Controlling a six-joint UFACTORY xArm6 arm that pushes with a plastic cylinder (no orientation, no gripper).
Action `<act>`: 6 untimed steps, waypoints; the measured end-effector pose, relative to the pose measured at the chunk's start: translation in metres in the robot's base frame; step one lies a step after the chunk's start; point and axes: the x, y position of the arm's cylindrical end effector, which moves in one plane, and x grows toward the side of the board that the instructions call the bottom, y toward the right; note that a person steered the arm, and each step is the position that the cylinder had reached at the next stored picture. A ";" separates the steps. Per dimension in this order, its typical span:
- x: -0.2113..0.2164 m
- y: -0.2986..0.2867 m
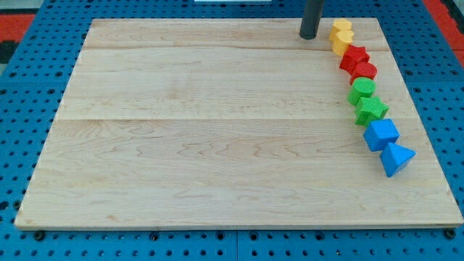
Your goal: Move the blue cube into the triangle
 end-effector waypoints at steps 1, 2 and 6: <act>-0.028 0.009; -0.026 0.063; 0.220 0.103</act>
